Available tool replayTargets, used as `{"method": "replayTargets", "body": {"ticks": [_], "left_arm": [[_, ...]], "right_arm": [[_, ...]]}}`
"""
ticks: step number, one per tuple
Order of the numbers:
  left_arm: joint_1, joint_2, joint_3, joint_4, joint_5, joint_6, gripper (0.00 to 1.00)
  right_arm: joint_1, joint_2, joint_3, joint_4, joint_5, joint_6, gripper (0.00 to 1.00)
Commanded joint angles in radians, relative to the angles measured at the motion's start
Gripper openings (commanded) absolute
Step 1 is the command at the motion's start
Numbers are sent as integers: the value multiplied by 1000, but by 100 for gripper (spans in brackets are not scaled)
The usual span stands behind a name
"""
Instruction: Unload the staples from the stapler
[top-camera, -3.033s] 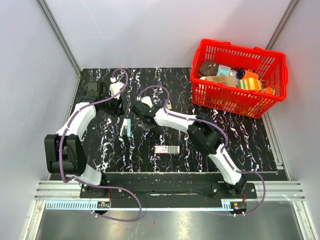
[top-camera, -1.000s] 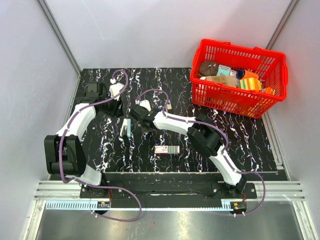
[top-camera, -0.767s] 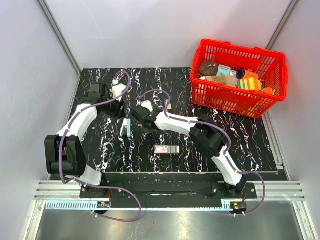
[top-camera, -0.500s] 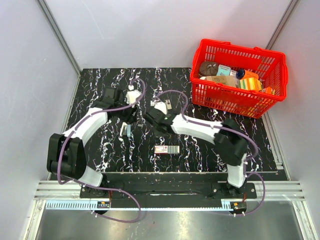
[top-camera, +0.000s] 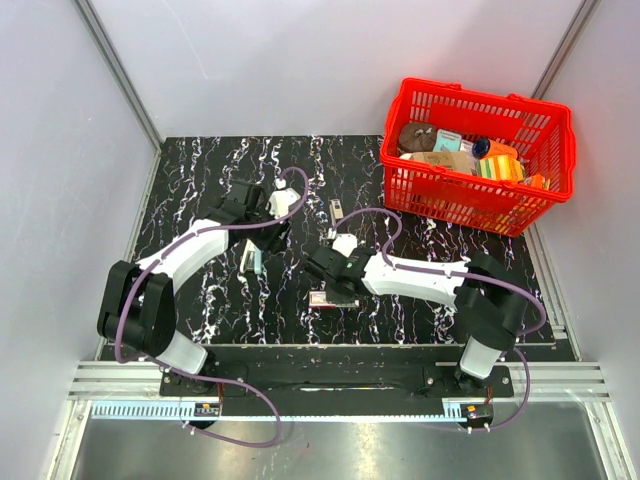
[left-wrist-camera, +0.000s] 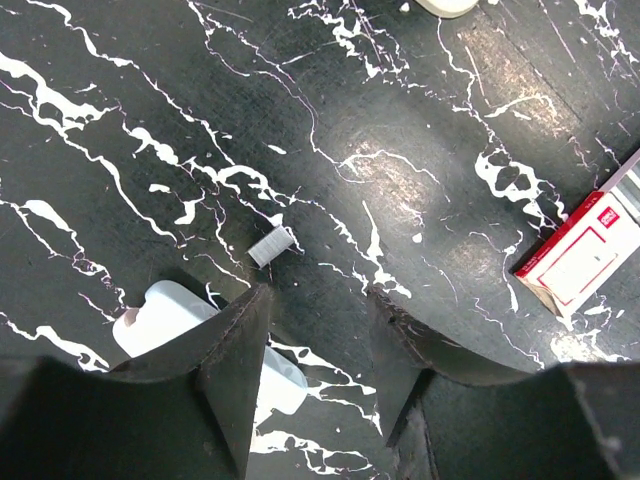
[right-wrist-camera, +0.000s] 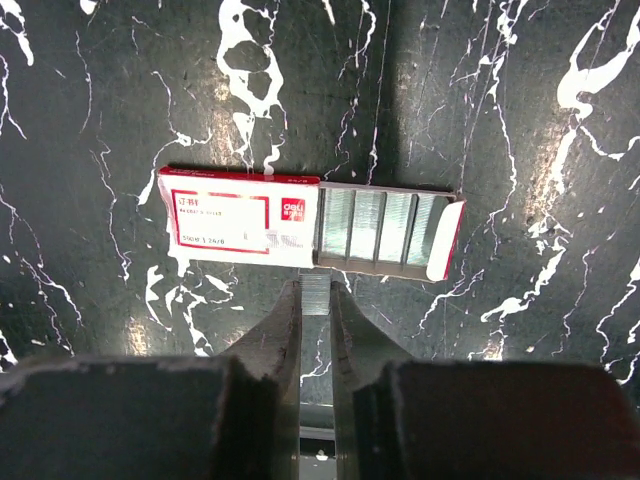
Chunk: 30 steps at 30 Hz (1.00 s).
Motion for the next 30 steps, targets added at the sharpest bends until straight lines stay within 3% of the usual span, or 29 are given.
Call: {"method": "replayTargets", "body": {"ticks": [1,30], "left_arm": [[-4,-55,-22,13,-28,-1,48],[-4,-98,-41,-20,-34,15,48]], "right_arm": [[8,0,0,4,36,73,3],[-18,73,7,8,85,48,6]]}}
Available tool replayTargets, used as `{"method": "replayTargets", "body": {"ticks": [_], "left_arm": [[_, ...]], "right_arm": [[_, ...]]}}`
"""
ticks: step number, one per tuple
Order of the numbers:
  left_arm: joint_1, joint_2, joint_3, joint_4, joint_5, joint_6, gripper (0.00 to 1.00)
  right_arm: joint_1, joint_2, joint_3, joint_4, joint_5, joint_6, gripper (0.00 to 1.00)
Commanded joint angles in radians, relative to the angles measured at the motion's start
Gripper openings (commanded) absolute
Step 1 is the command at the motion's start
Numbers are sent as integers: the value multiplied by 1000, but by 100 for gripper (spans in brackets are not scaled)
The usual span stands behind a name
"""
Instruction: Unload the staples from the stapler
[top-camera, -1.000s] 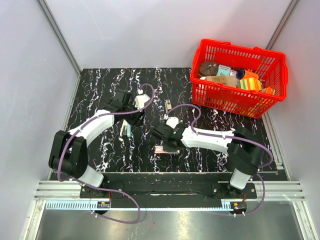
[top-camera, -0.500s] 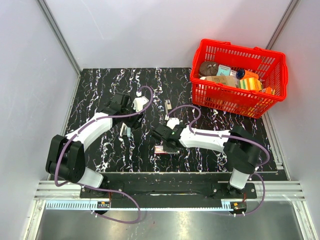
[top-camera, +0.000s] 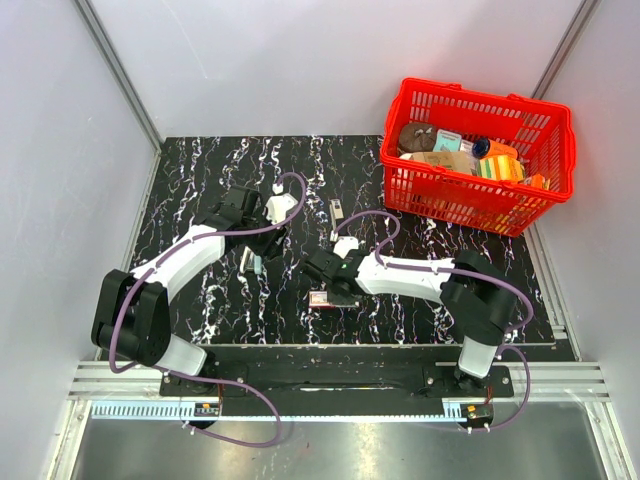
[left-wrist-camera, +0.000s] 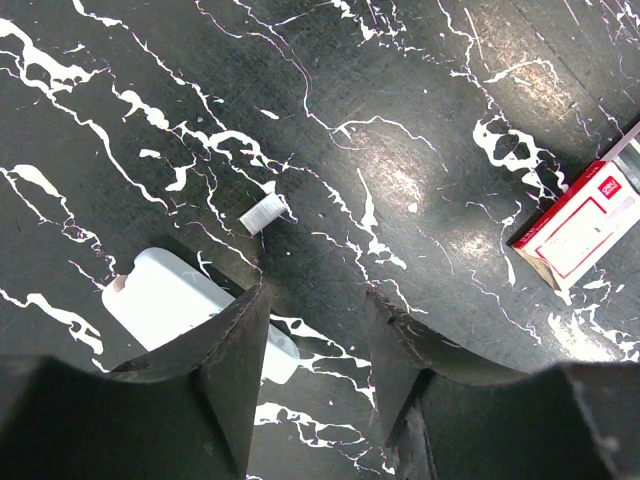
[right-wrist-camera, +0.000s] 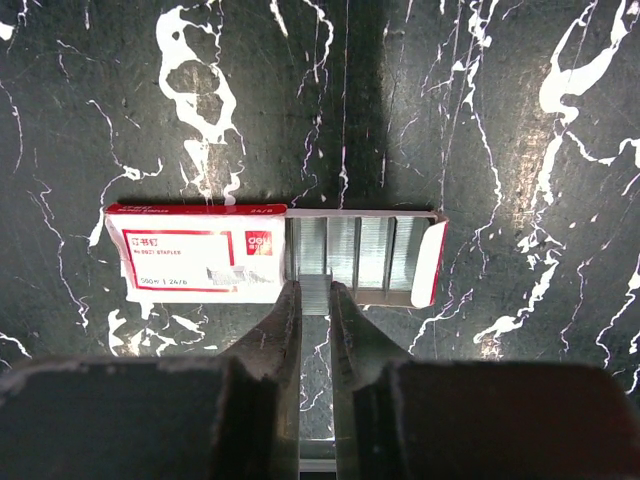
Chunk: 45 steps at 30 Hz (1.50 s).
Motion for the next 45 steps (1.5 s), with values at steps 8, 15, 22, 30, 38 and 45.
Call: {"method": "replayTargets", "body": {"ticks": [8,15,22,30,38,45], "left_arm": [[-4,-42,15,12,-16,8,48],[-4,-47,17,9,-16,6,48],[-4,-57,12,9,-26,11,48],[-4,-66,3,7,-26,15,48],[-4,-60,5,7,-41,19,48],[-4,-8,17,44,-96,45,48]], "right_arm": [[-22,18,8,21,33,-10,6],[-23,21,11,27,29,-15,10],[-23,28,14,28,19,-17,26],[-23,16,15,32,15,-20,29],[-23,-76,47,-24,45,-17,29],[-23,-116,112,-48,73,-55,35]]}}
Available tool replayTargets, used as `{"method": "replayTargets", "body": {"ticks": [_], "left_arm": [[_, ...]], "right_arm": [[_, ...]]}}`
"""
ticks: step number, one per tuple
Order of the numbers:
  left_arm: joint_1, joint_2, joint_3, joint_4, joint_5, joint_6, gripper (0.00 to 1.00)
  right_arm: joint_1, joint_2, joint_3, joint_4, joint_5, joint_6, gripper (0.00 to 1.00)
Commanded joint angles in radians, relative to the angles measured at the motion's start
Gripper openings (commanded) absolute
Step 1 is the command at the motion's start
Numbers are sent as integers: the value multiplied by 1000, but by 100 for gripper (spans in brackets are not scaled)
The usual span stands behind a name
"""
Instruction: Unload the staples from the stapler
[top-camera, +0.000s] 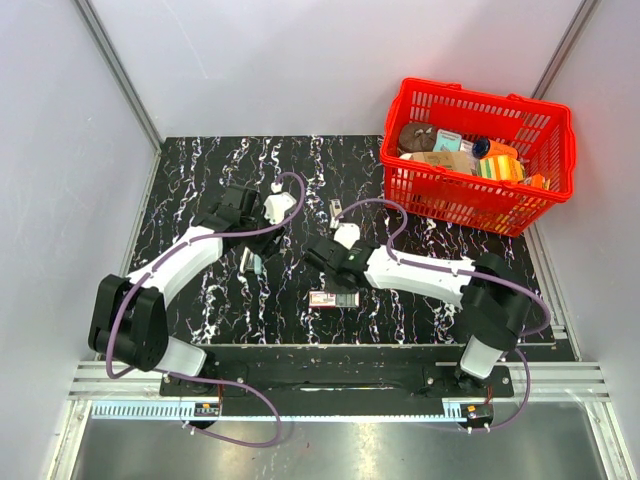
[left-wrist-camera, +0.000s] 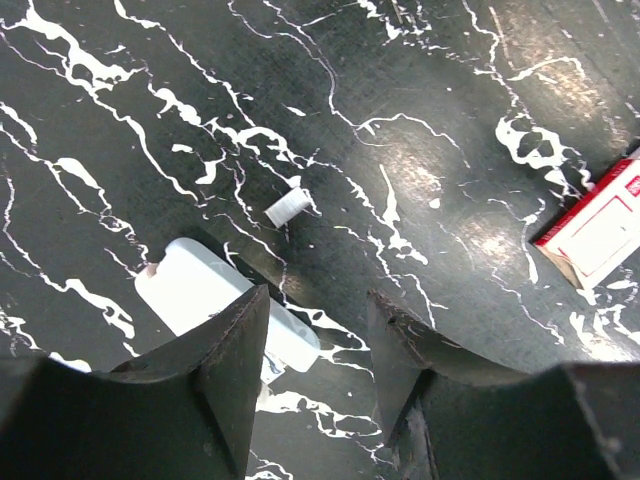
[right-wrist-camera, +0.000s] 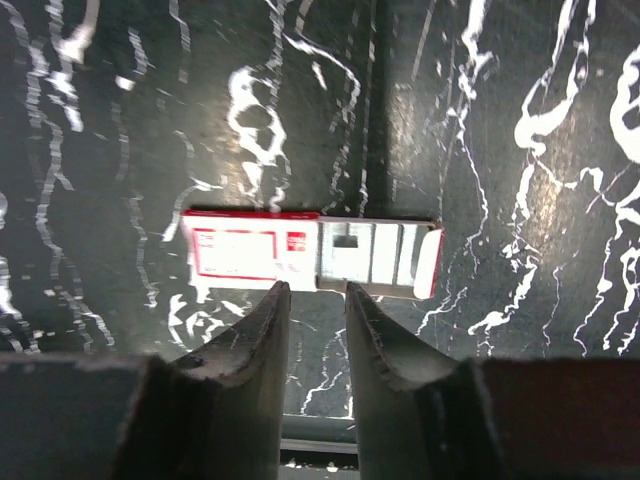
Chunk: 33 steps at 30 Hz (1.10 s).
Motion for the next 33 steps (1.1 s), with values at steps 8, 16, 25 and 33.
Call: {"method": "replayTargets", "body": {"ticks": [8,16,25,33], "left_arm": [[-4,194,86,89,-98,229,53],[-6,272,146,78,-17,378,55],[-24,315,147,69,6,527,67],[-32,344,173,-17,21,636,67]], "right_arm": [[-34,-78,67,13,82,-72,47],[-86,-228,-59,115,75,-78,52],[-106,-262,-81,131,65,-90,52],[-126,-282,-92,130,62,-95,53]]}}
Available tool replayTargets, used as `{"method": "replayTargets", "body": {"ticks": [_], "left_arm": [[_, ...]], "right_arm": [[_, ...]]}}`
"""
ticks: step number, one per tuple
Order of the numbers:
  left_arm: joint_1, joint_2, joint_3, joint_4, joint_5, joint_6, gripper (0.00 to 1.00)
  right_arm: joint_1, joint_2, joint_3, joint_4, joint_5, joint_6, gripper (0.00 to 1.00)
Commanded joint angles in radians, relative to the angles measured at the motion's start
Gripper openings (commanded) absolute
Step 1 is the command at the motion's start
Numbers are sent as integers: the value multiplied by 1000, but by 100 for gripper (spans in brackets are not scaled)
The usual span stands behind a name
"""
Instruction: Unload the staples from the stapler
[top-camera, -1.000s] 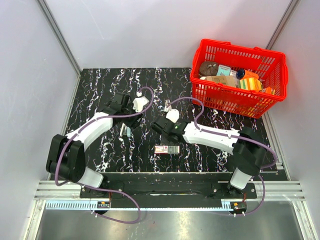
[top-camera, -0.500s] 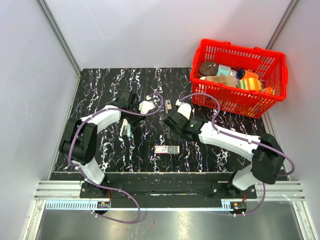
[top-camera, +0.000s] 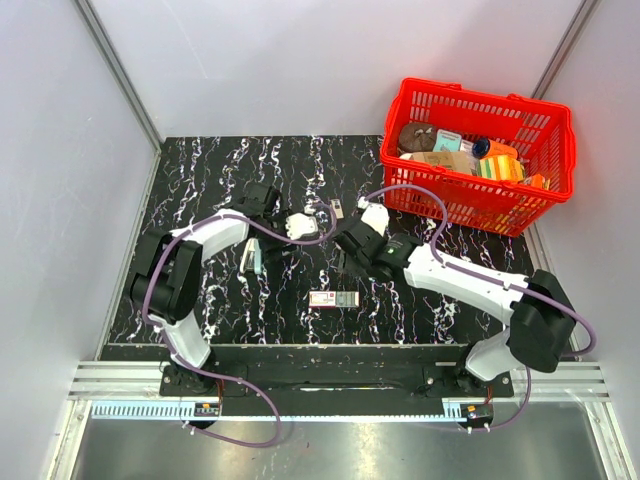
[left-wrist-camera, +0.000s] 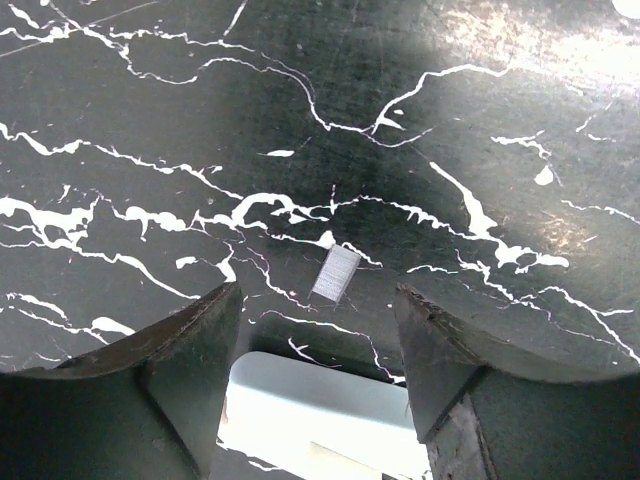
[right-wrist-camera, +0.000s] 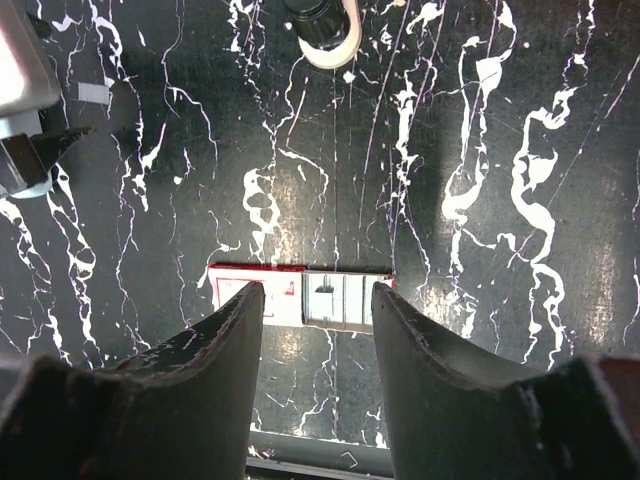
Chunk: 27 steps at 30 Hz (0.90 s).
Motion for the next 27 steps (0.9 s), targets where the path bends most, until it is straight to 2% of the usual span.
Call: {"method": "replayTargets", "body": {"ticks": [1,6,10,16,22,27], "left_arm": [[-6,30,53,-28,31,88,67],[-6,87,85,-29,8,93,65],[-8,107,100,-32,5,81,59],[-13,109,106,-58,6,74,44],[-16,103,100,-87,31,53,22],[-22,80,74,-90,42,33,17]], "right_arm": [[-18,-41,-4,27,22,-14,53],[-24,-48,-4,25,22,-20,53],[-33,-58,-10,28,22,-21,48],[-38,-59,-13,27,19,-26,42],[-44,-65,-21,27,19,-25,42],[-47,-71,-29,28,18,-28,42]]}}
